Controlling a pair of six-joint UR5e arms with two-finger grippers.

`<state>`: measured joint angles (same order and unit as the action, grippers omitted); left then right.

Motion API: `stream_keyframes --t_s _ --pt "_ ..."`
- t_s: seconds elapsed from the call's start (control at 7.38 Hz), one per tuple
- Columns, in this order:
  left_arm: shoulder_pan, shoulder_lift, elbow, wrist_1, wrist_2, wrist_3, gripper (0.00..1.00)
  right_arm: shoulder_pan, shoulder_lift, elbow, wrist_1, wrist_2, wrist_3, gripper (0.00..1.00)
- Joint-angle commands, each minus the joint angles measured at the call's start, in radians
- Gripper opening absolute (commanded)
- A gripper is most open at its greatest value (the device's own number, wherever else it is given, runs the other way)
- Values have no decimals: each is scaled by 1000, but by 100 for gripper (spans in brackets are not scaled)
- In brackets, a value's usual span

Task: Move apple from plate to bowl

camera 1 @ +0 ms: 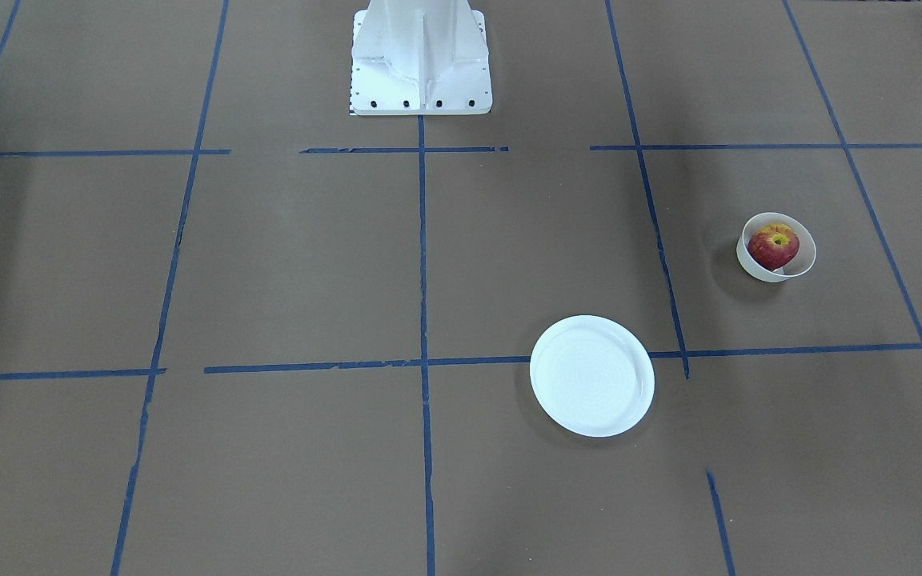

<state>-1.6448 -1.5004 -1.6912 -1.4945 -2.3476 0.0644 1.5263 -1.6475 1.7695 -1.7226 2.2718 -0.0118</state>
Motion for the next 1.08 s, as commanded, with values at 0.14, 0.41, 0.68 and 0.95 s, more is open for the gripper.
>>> stream_keyframes --t_s 0.14,0.41,0.68,0.95 --pt "-1 -4 21 -21 -82 3 100 0 0 -1 0 0 1 100" --pt "0 -1 21 -26 -79 3 100 0 0 -1 0 0 0 100" --pt "0 -4 19 -21 -73 3 100 0 0 1 0 0 1 100" --pt "0 -11 24 -26 -67 3 100 0 0 -1 0 0 1 100"
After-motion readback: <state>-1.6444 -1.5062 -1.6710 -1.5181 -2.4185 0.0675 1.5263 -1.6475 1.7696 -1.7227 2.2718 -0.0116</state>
